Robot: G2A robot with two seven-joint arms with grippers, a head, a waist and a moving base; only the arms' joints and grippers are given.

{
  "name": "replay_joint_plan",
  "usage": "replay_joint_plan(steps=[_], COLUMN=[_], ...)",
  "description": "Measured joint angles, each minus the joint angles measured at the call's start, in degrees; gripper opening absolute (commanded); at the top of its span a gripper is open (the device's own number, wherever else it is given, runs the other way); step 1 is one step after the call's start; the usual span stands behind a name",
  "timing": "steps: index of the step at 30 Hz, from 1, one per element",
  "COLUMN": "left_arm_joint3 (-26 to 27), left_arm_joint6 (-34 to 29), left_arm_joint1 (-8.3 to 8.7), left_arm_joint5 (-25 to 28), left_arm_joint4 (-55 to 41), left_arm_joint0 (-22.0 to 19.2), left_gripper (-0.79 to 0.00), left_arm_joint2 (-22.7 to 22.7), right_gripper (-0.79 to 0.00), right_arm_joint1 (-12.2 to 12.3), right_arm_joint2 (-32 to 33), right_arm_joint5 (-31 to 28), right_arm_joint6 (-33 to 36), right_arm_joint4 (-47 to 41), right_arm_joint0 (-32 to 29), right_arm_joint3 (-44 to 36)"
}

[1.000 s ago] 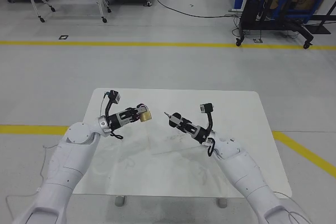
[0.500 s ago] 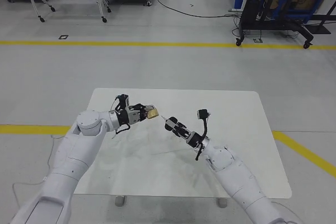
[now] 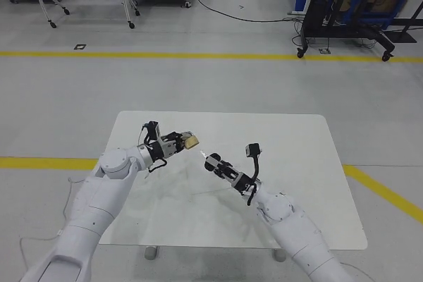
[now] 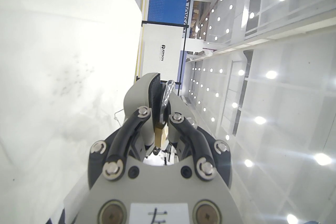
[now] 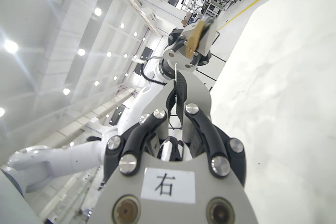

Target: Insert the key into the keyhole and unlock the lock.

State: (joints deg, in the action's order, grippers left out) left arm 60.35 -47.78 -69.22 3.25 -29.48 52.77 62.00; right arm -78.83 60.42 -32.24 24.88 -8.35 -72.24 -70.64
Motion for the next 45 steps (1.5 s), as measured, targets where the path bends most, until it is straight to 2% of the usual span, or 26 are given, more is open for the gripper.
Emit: replay_joint_plan(steps=[4, 11, 23, 37, 45], left_arm_joint3=[3.6, 5.0, 4.8, 4.1, 3.8], left_arm_joint6=[3.2, 5.6, 5.6, 5.1, 5.5], left_arm_joint1=[0.10, 0.29, 0.03, -0.30, -0.63], left_arm_joint5=[3.8, 5.6, 3.2, 3.1, 2.1], left_arm_joint4=[2.0, 4.2, 6.2, 6.3, 5.9], left_arm_joint0=[1.8, 3.4, 2.8, 2.5, 2.4], left_gripper=[-0.785, -0.785, -0.785, -0.785, -0.785], left_arm_joint2=[0.5, 1.5, 1.0, 1.0, 0.7], right_gripper=[-0.785, -0.785, -0.785, -0.785, -0.785], right_arm_joint1=[-0.1, -0.6, -1.6, -2.6, -3.2], right_arm_joint2=[0.0, -1.4, -3.4, -4.6, -6.4], right_arm_joint5=[4.4, 6.1, 7.9, 9.7, 10.7], right_arm_joint6=[0.2, -5.9, -8.3, -10.9, -17.7], right_arm_joint4=[-3.2, -0.9, -1.6, -0.3, 6.5], right_arm_joint0=[-0.3, -1.4, 0.0, 1.7, 1.2], right_arm_joint3=[-1.0, -3.1, -2.8, -1.5, -2.2])
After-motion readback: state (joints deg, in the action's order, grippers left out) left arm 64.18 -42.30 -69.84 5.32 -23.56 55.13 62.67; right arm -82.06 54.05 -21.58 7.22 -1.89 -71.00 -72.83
